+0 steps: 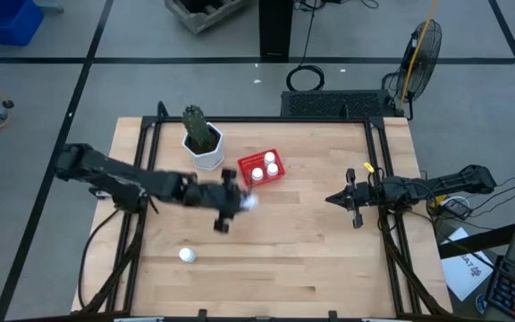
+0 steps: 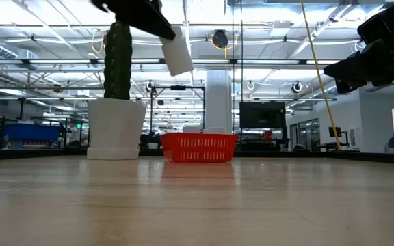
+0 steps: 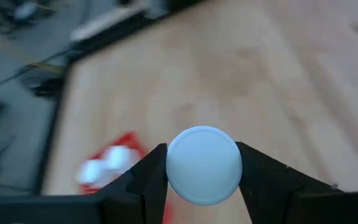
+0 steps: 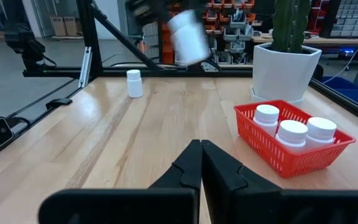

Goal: Pick and place pill bottles into a basket
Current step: Put the white pill bottle into the red bin

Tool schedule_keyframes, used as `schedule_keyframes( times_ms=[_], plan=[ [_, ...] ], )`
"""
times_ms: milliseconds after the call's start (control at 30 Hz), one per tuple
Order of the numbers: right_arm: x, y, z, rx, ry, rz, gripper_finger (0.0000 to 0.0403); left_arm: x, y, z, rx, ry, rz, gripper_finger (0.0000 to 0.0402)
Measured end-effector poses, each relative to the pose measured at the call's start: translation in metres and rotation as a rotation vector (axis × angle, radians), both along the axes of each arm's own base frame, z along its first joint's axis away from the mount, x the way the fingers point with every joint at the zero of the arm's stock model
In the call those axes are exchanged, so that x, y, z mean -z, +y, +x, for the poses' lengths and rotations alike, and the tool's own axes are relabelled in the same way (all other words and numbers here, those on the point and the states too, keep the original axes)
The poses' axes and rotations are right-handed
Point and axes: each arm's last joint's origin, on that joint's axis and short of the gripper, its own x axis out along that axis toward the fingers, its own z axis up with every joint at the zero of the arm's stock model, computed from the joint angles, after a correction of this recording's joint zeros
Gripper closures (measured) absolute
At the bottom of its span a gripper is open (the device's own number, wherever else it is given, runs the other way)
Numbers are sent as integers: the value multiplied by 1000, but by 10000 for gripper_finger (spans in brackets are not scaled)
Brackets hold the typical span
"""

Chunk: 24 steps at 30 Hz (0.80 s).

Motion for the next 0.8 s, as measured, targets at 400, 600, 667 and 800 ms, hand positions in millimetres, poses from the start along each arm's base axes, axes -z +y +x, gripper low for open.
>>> schedule_keyframes(
  times_ms=[400,600,667,800],
  plan=[
    [0,0,0,0,0,0,403,-26,119,3,-127,-73,-189,236],
    [0,0,0,0,-1,0,403,-38,159,16,-125,-88,-282,232],
    [0,0,0,0,-1,0,403,-36,171,22,-142,-44,-309,231],
    [0,0,0,0,-1,1,403,-28,190,39,-176,59,-337,236]
  ],
)
